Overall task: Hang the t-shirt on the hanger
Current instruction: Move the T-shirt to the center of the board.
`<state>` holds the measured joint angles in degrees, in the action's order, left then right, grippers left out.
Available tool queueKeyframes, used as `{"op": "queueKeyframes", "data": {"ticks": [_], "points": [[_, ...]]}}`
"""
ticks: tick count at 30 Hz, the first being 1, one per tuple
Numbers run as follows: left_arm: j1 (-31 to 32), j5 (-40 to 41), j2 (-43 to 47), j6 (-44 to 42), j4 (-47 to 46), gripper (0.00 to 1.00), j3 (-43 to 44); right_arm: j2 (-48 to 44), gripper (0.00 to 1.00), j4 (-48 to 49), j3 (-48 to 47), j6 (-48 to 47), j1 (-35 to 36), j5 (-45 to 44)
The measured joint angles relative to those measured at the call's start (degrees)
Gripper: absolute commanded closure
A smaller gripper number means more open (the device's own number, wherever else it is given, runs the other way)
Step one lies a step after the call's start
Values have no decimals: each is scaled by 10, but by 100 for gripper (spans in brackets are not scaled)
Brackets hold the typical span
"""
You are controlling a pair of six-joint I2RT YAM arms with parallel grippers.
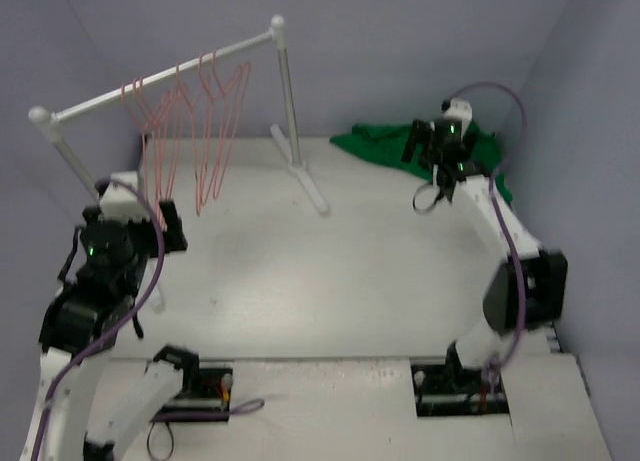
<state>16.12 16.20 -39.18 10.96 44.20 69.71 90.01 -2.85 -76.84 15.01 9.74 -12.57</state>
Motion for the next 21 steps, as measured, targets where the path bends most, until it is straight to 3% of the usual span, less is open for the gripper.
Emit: {"op": "queueKeyframes", "data": {"ticks": [7,14,16,20,21], "points": [[0,-38,-27,4,4,16,18,297,9,3,-192,15,-49,42],[0,-58,-29,4,20,17,19,454,14,2,-314,8,-88,96],[0,-61,-32,4,26,16,21,473,33,4,-323,2,-91,103],[0,-68,-37,4,31,16,22,481,94,12,-321,-17,-89,123],[0,-70,-38,4,32,16,22,479,99,19,-313,-21,-88,129]]}}
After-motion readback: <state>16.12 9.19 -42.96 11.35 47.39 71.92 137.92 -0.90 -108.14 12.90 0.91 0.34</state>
